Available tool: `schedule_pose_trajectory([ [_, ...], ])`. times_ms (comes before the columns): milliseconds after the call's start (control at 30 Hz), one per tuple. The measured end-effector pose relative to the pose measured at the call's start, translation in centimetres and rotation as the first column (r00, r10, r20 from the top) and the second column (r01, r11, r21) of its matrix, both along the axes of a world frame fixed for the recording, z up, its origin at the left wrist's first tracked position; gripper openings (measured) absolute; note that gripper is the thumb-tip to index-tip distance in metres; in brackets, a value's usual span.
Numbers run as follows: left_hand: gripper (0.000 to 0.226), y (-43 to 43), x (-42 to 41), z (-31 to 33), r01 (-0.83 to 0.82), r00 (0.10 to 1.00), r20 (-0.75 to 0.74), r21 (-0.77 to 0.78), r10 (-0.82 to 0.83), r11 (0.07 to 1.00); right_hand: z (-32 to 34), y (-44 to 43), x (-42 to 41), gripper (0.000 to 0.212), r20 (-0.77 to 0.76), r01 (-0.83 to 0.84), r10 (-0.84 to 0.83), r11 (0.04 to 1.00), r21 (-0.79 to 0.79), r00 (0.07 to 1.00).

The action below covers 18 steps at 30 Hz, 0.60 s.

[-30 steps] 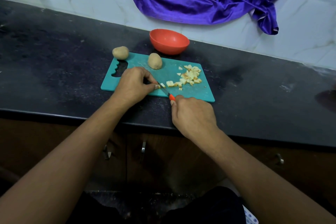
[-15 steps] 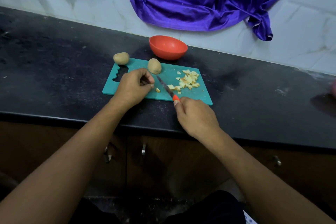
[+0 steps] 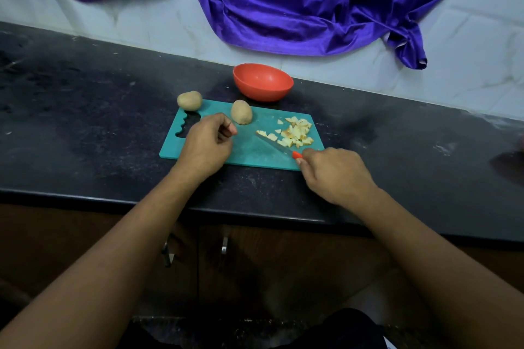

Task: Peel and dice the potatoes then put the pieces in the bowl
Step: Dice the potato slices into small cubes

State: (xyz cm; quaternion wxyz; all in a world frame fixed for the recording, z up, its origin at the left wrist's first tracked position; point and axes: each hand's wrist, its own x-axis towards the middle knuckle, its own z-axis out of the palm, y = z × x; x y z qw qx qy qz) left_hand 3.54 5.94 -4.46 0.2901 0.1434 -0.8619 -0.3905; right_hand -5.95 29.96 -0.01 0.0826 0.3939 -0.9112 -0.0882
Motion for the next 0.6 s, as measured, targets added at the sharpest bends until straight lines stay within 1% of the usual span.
schedule_pose_trajectory([
  [100,0.023,0.0,0.0,0.0,0.002,1.0,0.003,-0.011,-0.002,1.0,-0.2,-0.2,-1.7,0.042,-0.001,0.009,-0.009,1.0,0.014,1.0],
  [267,0.025,0.2,0.1,0.1,0.006,1.0,0.015,-0.027,-0.006,1.0,-0.5,-1.0,-4.0,0.045,-0.042,0.037,-0.037,0.999,-0.008,0.998],
  [400,0.025,0.3,0.1,0.2,0.003,1.0,0.016,-0.032,-0.003,0.999,-0.2,-1.8,-5.5,0.045,-0.019,0.063,-0.063,0.998,-0.001,0.998],
  [533,0.025,0.3,0.1,0.1,0.01,1.0,0.02,-0.036,-0.009,0.999,-0.3,-1.6,-6.2,0.043,-0.011,0.058,-0.059,0.995,-0.079,0.998],
  [600,0.025,0.2,0.1,0.2,0.012,1.0,0.022,-0.035,-0.011,0.999,-0.4,-1.1,-6.0,0.043,-0.021,0.042,-0.045,0.995,-0.091,0.999],
])
